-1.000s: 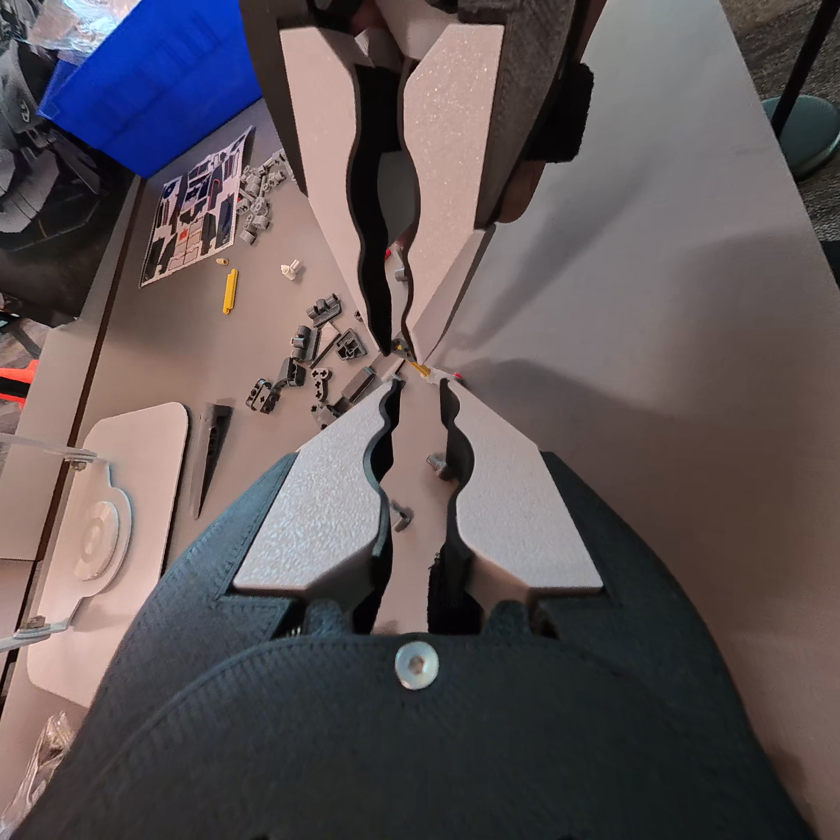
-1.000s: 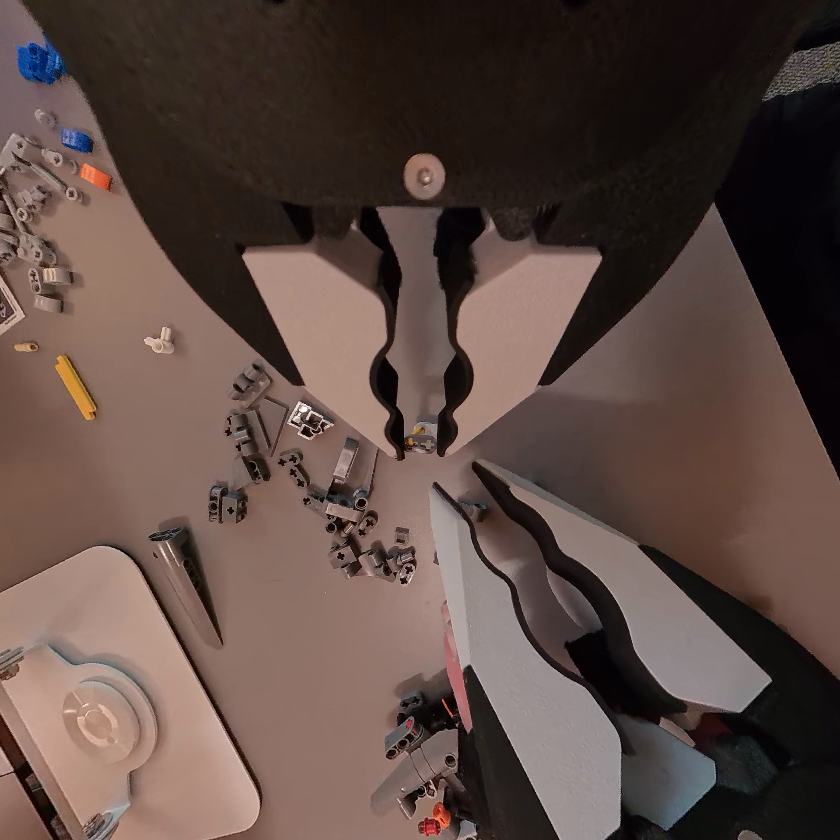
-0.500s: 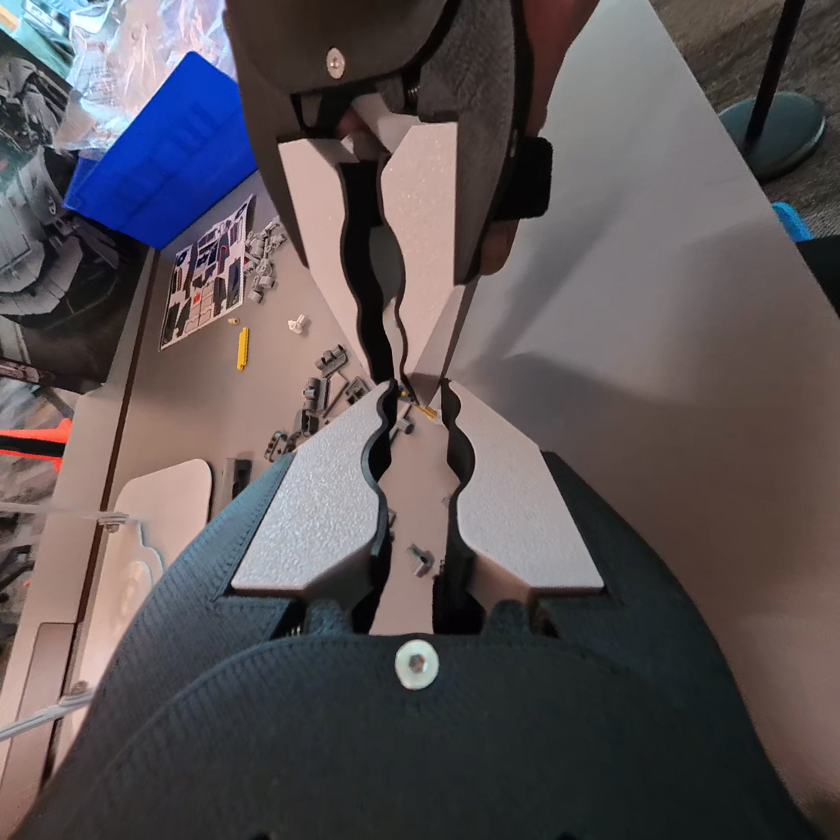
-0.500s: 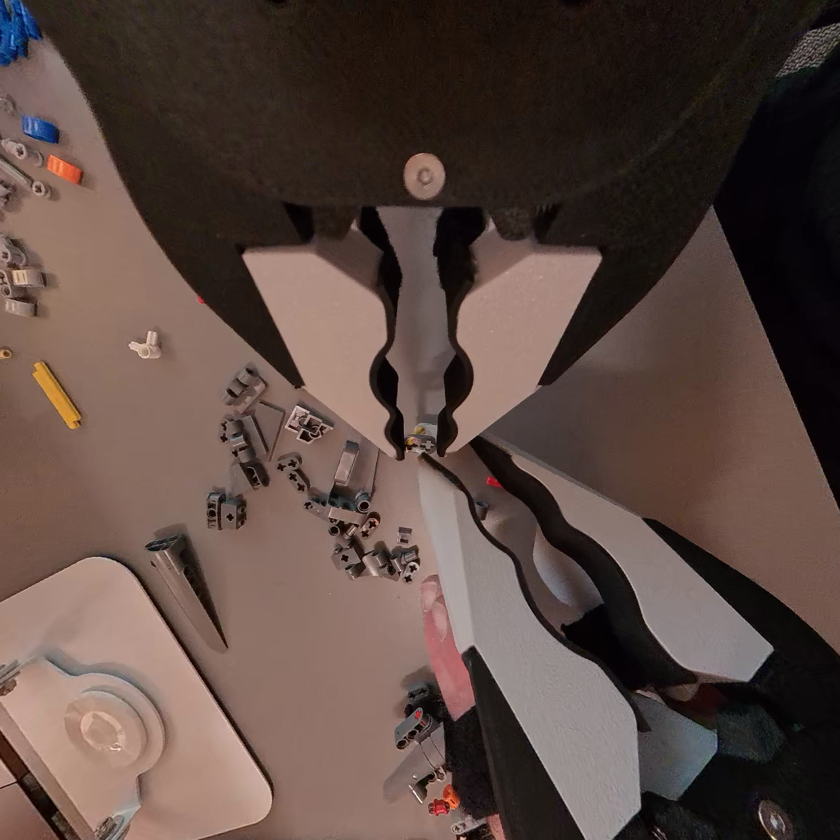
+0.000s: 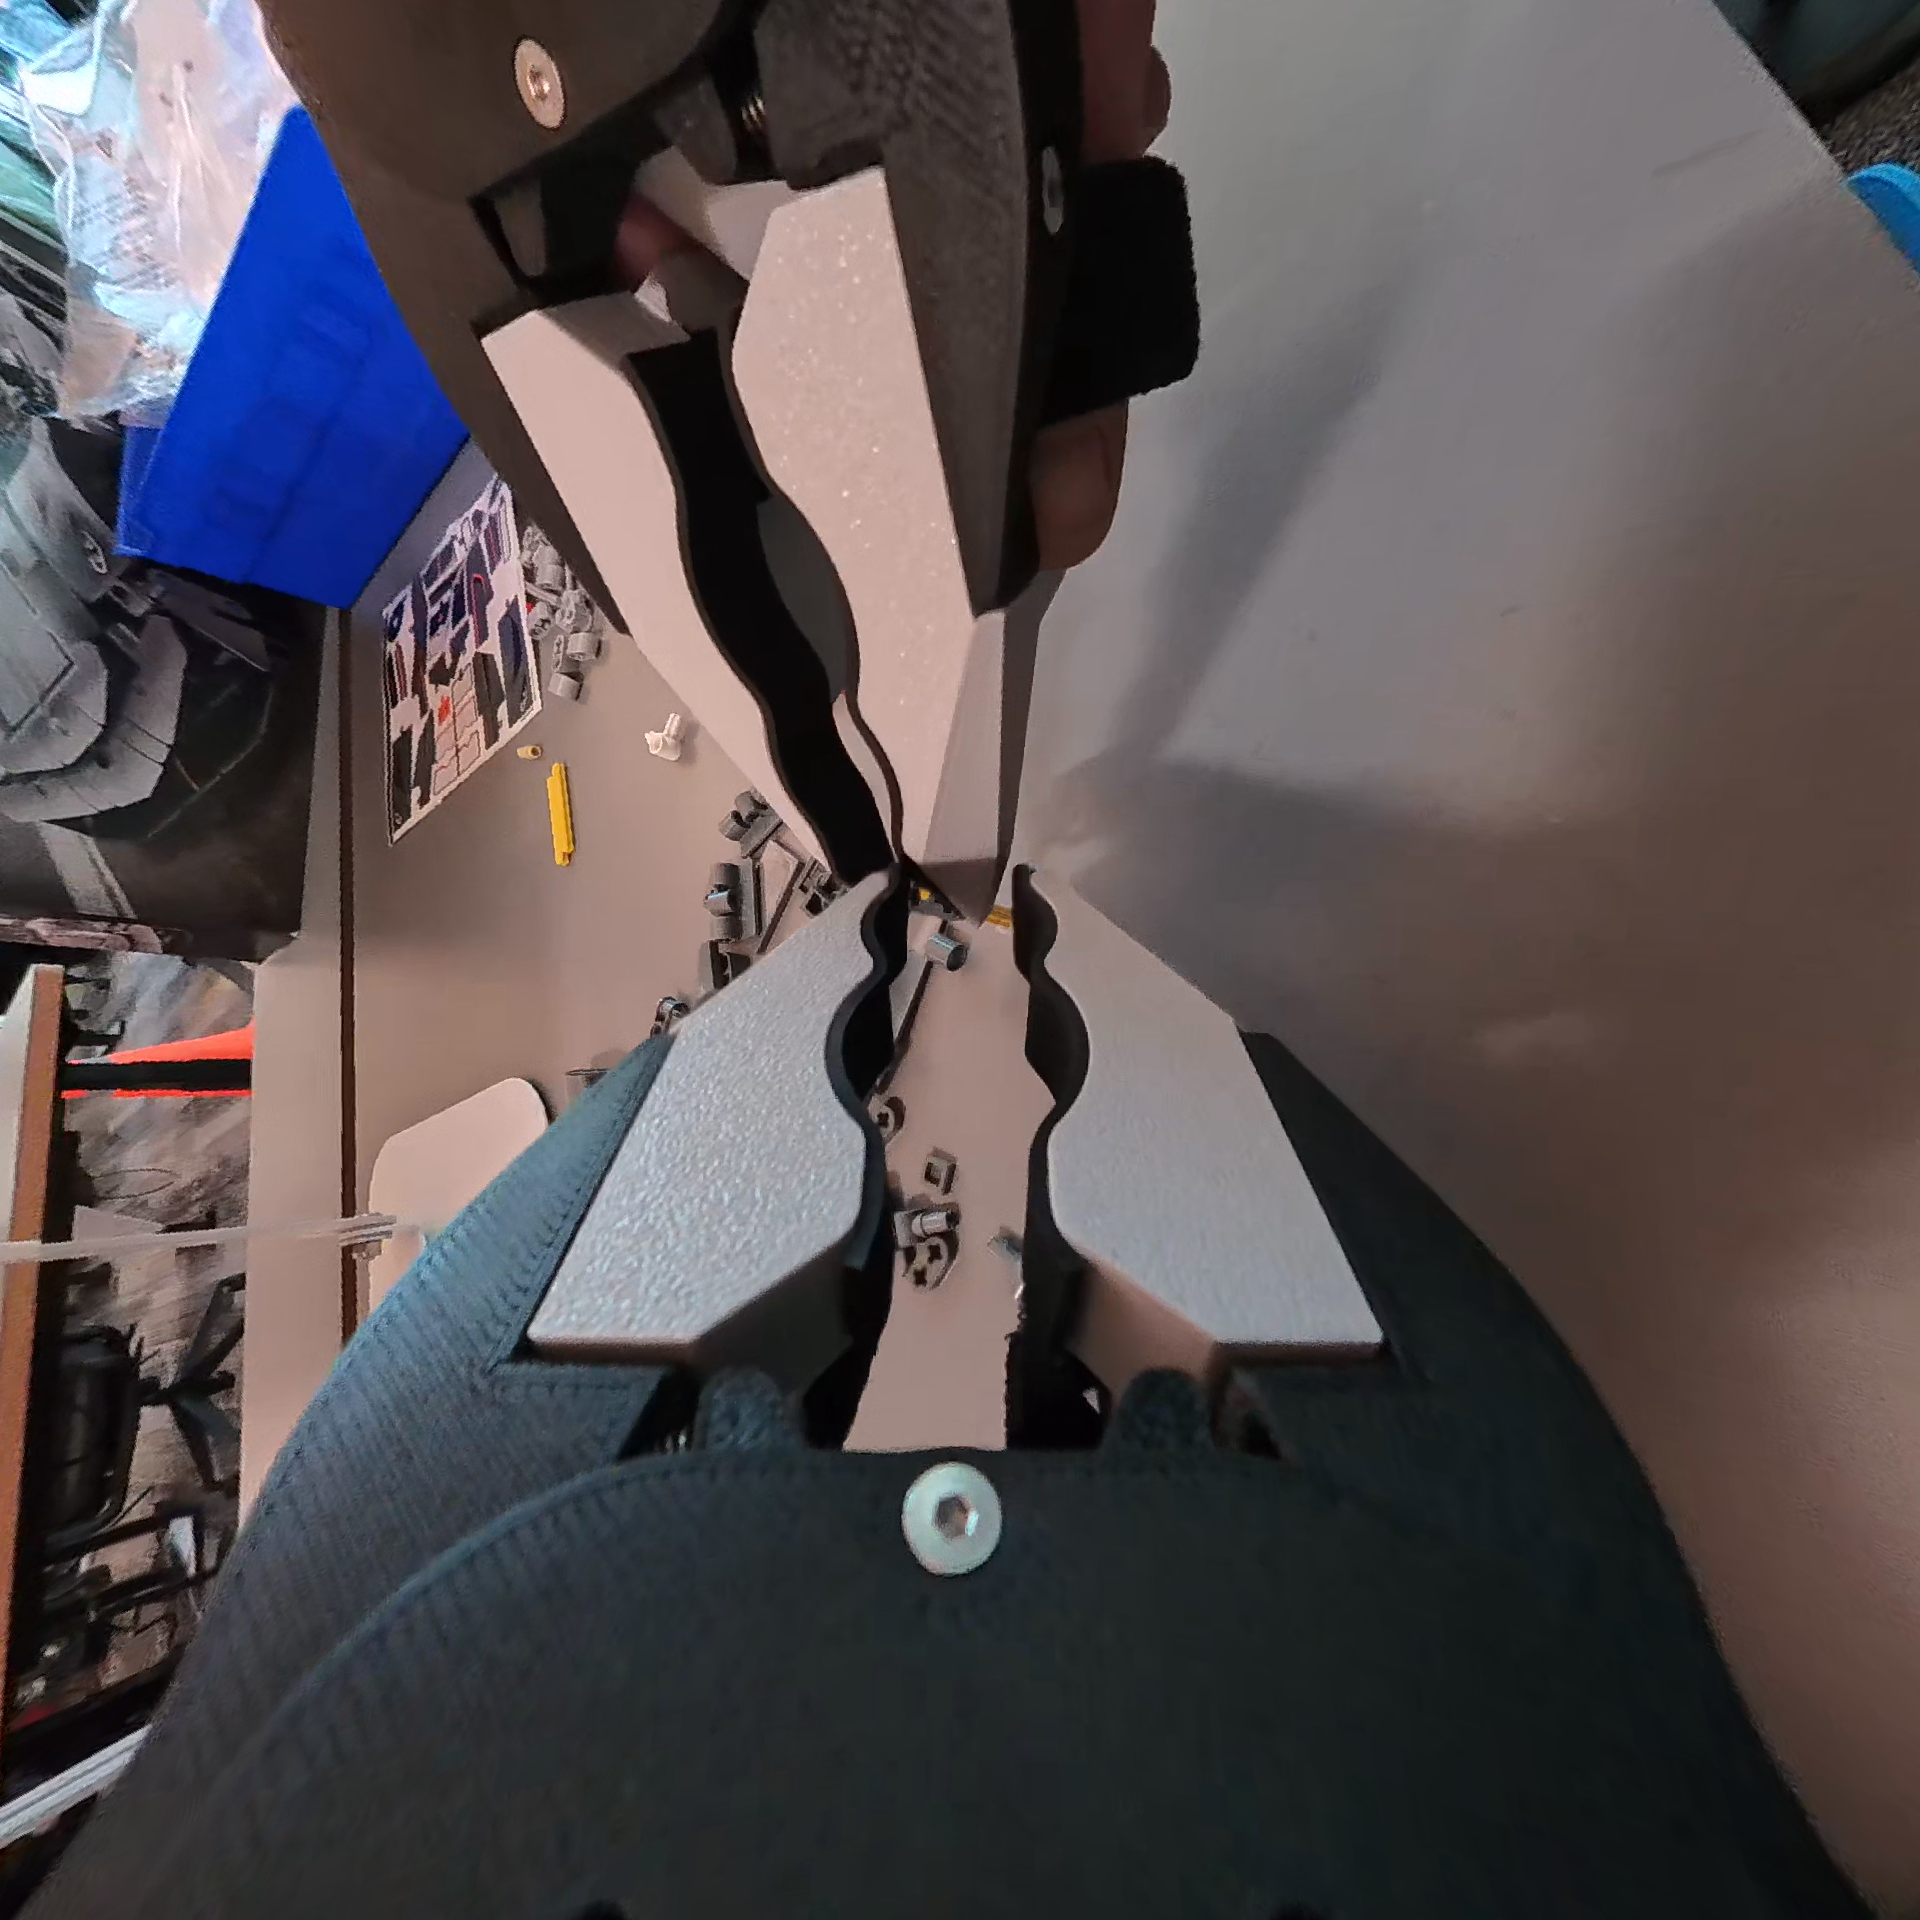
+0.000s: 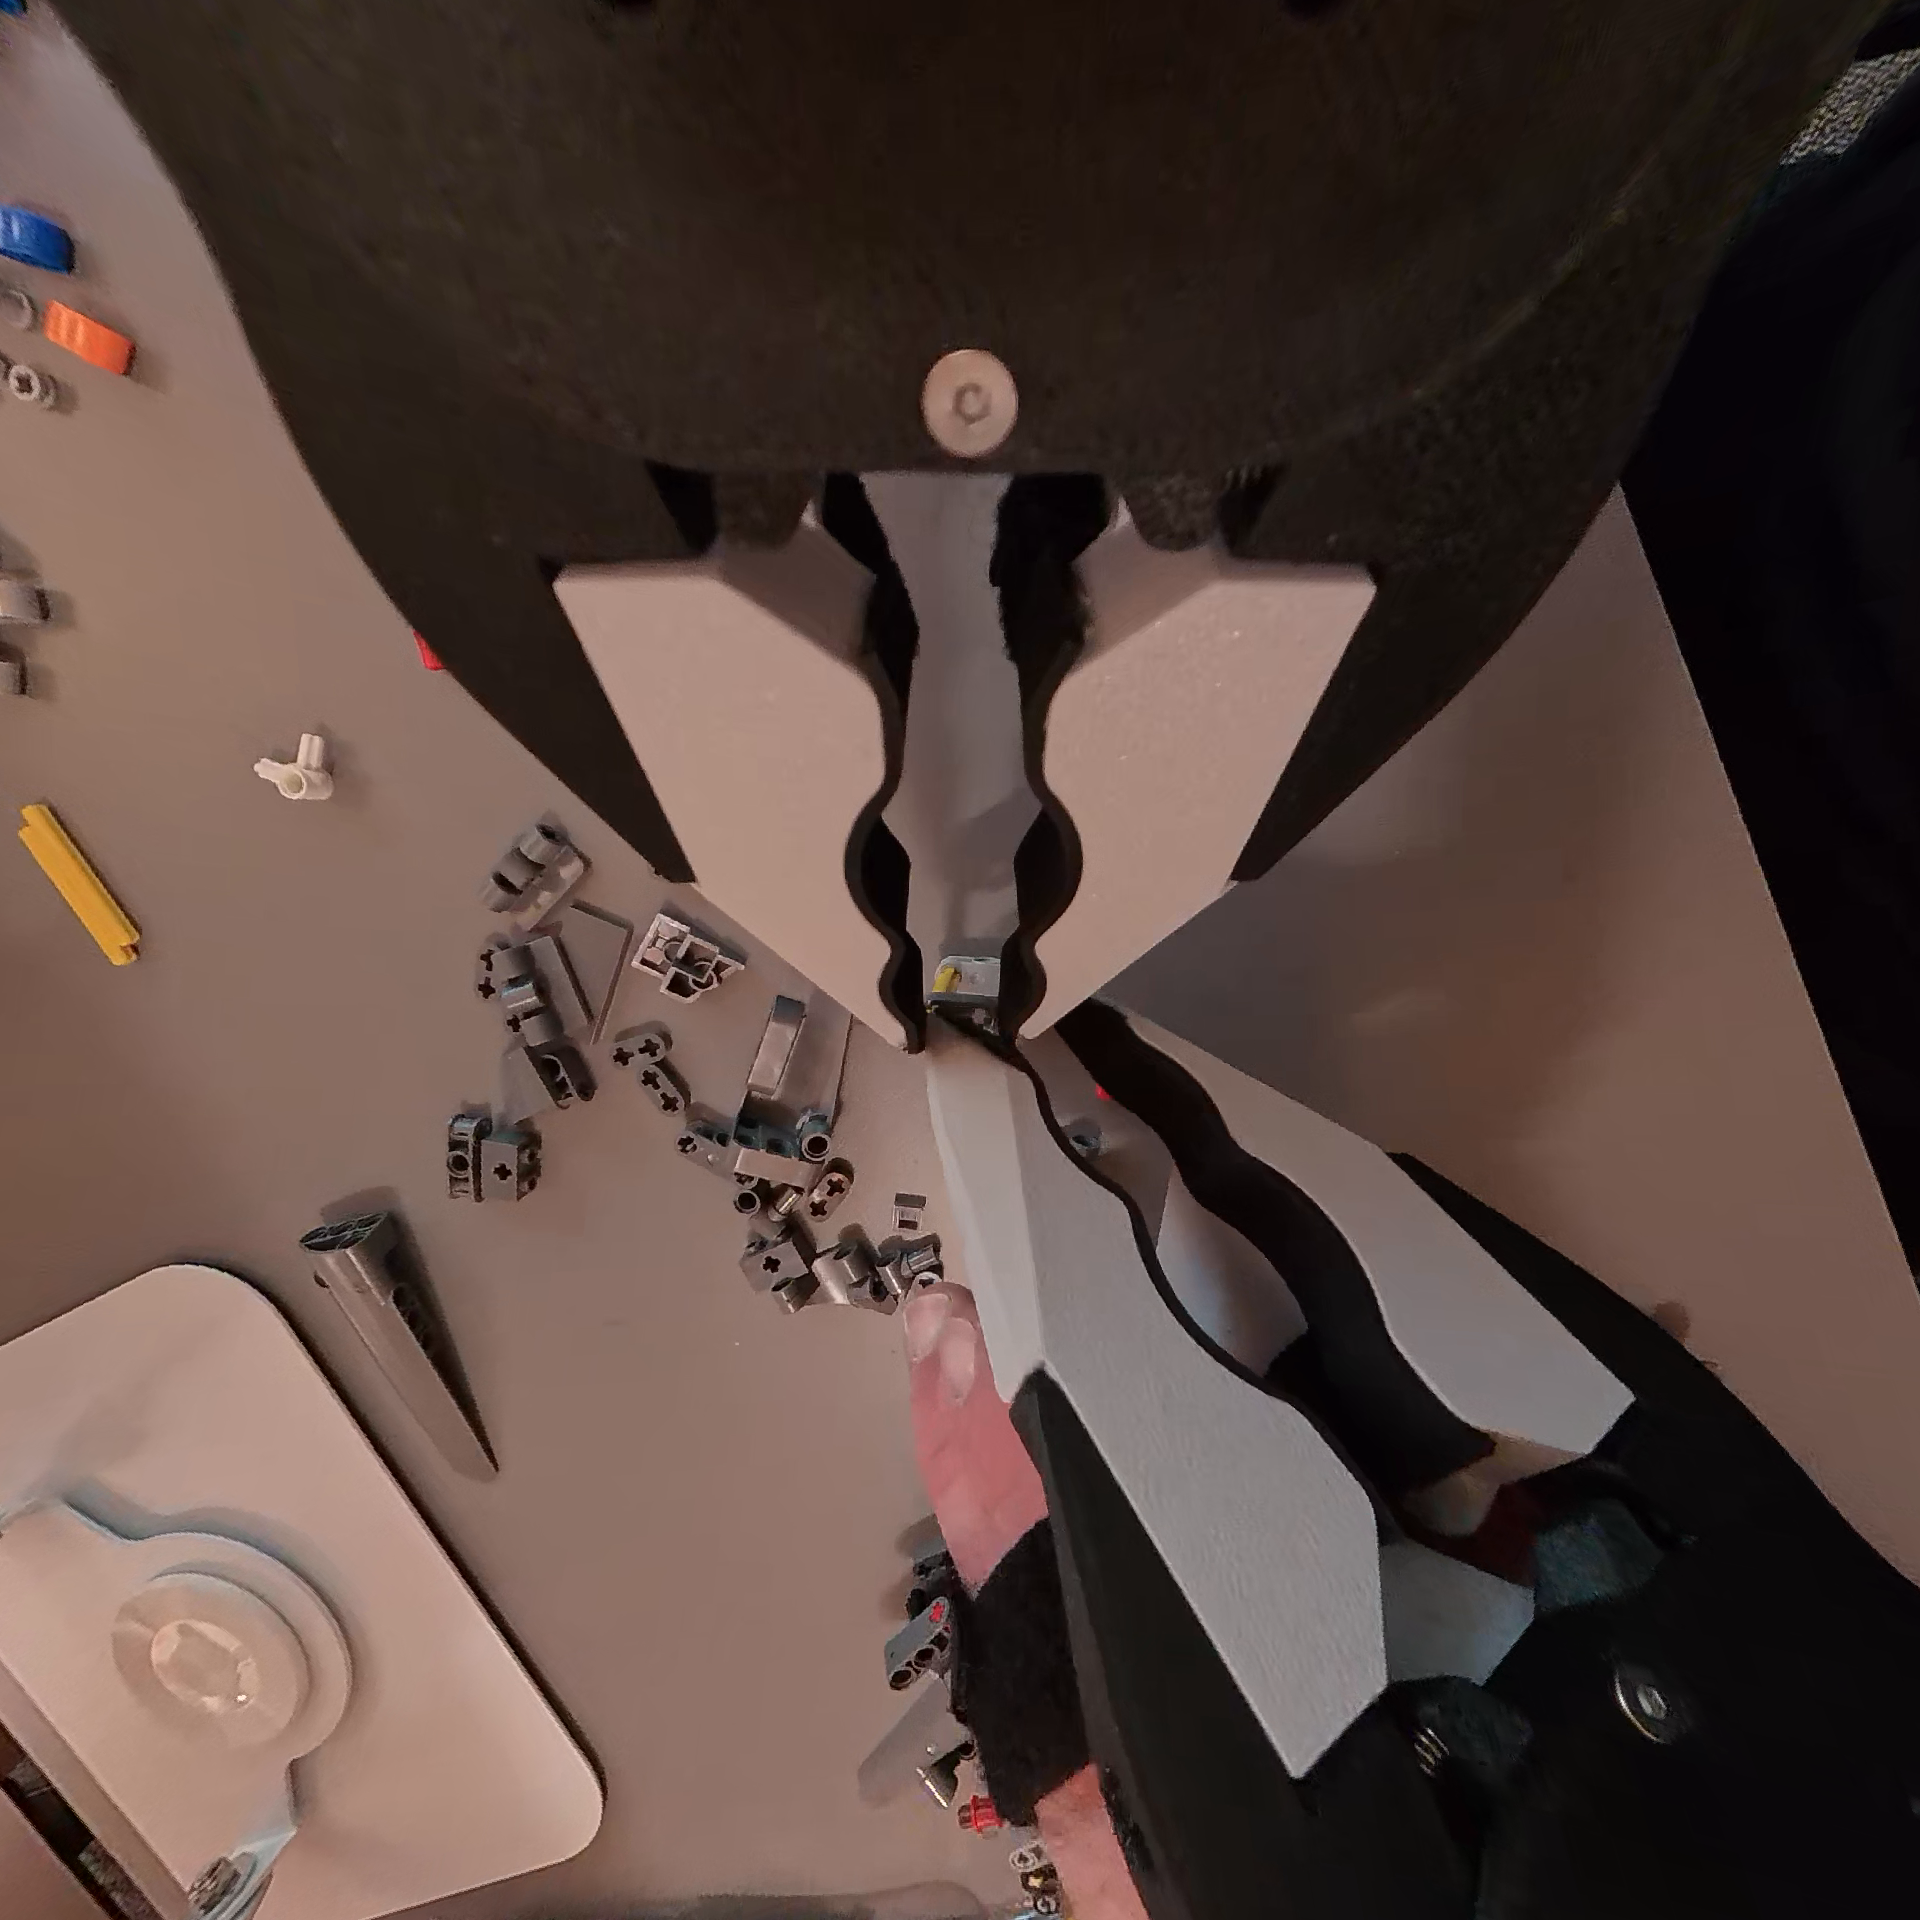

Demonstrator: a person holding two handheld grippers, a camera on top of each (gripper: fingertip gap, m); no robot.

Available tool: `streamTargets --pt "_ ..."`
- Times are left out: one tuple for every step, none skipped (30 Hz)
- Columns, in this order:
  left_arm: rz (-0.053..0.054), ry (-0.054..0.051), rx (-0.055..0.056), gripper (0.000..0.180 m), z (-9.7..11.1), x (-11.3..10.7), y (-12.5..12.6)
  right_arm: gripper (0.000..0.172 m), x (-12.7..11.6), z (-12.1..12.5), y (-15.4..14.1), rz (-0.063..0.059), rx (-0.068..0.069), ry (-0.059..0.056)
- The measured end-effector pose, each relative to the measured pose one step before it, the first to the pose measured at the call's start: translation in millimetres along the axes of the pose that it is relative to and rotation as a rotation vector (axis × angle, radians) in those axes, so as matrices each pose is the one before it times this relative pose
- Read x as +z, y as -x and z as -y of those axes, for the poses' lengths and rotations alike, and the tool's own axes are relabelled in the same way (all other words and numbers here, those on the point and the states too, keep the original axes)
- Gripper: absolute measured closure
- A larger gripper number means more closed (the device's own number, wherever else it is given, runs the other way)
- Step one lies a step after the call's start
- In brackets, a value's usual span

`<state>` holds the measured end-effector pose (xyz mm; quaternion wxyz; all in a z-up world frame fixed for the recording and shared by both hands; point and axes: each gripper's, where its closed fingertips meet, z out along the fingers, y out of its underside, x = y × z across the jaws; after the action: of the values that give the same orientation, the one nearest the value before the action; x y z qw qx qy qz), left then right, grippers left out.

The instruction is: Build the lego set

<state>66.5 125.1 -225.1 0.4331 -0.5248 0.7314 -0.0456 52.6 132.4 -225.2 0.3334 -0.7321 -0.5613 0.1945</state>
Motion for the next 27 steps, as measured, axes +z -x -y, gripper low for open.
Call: streamTargets --pt "-0.0021 0.0083 0.0016 0.162 -1.1 0.95 -0.15 0.16 -0.04 -0.18 -0.27 -0.0009 0.0017 -0.0005" --pt "0.0035 0.0013 0.0038 0.163 -0.1 1.08 0.23 0.16 -0.11 -0.3 -0.37 -0.002 -0.0006 0.0006" --pt "-0.0003 0.0013 0.0009 0.164 -0.04 0.69 -0.29 0.16 -0.14 -0.33 0.09 0.0003 0.0 0.0007" --pt "-0.0015 0.0018 -0.0019 0.164 -0.19 0.39 -0.18 0.16 -0.07 -0.18 0.22 0.0008 0.0008 -0.0003" --pt "-0.0003 0.0014 -0.0012 0.165 -0.23 0.22 0.07 0.16 0.02 -0.06 0.18 0.0002 0.0012 -0.0007" --pt "-0.0012 0.0 -0.0014 0.166 -0.25 0.41 -0.12 0.16 0.06 -0.08 0.04 0.0 0.0004 0.0001" --pt "-0.0009 0.0007 -0.002 0.166 -0.33 0.47 -0.03 0.16 -0.04 -0.22 -0.1 -0.0006 0.0 0.0006" --pt "0.0003 0.0013 0.0005 0.166 -0.11 0.27 0.07 0.16 0.1 -0.09 -0.17 -0.0003 0.0008 0.0003" --pt "0.0009 0.003 0.0015 0.166 -0.3 0.11 0.13 0.16 0.2 0.01 -0.21 0.0002 0.0002 0.0002" --pt "-0.0005 0.0026 0.0018 0.165 -0.16 0.19 0.1 0.159 0.11 -0.1 -0.18 0.0006 0.0001 0.0005" --pt "-0.001 0.002 -0.0007 0.165 -0.07 0.18 0.14 0.159 0.05 -0.06 -0.32 0.0001 0.0006 0.0009" --pt "-0.0009 0.0008 -0.0018 0.165 -0.2 0.15 0.23 0.159 0.15 -0.05 -0.26 -0.0008 -0.0001 0.0005" --pt "-0.0033 0.0002 -0.0043 0.165 -0.22 0.11 0.06 0.159 0.11 -0.06 -0.07 0.0005 0.0007 0.0002" --pt "-0.005 -0.0017 -0.0067 0.166 0.05 -0.09 -0.18 0.159 0.03 -0.01 0.1 0.0015 0.0013 0.0003" --pt "-0.0042 -0.0042 -0.0069 0.165 0.26 -0.05 -0.11 0.159 -0.01 -0.02 0.04 0.0001 0.0003 0.0001" --pt "-0.0027 -0.0052 -0.0044 0.165 -0.06 -0.03 -0.05 0.159 0.03 0.05 0.04 0.0 0.0007 -0.0004" --pt "-0.0034 -0.0042 -0.0072 0.165 0.07 -0.1 -0.22 0.159 0.0 0.03 0.19 0.0016 0.0014 -0.0006" --pt "-0.0039 -0.0024 -0.0047 0.165 -0.01 -0.11 -0.32 0.159 0.11 -0.04 0.34 0.0023 0.0015 -0.0001" --pt "-0.0014 0.0002 -0.0001 0.165 0.02 -0.08 -0.15 0.159 0.12 0.07 0.14 0.0013 -0.0001 0.0006" --pt "-0.0013 0.0026 0.003 0.165 -0.21 0.11 -0.15 0.16 0.18 -0.03 0.0 -0.0002 -0.001 0.0012" --pt "0.0001 0.0029 0.0018 0.165 -0.21 0.17 0.2 0.16 0.04 -0.06 -0.25 -0.0008 0.0005 0.0012" --pt "-0.0005 0.0018 0.0 0.165 -0.16 0.18 0.19 0.16 0.13 -0.07 -0.35 -0.0009 0.0008 0.0004" --pt "-0.0026 0.0012 -0.0001 0.166 -0.13 0.13 0.03 0.16 -0.05 -0.09 -0.06 0.0011 0.0019 0.0" --pt "-0.0045 0.0002 -0.0008 0.165 0.17 0.01 -0.12 0.16 -0.12 -0.16 0.11 0.0023 0.0023 0.0" --pt "-0.0024 0.0005 -0.0008 0.166 0.17 0.25 0.09 0.16 -0.12 -0.28 -0.13 0.0005 0.0015 -0.0002" --pt "-0.0002 -0.0001 0.0002 0.166 0.02 0.28 0.12 0.16 -0.13 -0.12 -0.25 0.0 0.0023 -0.0008" --pt "-0.0019 -0.0007 -0.0043 0.165 0.06 0.19 -0.16 0.16 -0.05 -0.18 0.18 0.0016 0.0031 -0.0026"
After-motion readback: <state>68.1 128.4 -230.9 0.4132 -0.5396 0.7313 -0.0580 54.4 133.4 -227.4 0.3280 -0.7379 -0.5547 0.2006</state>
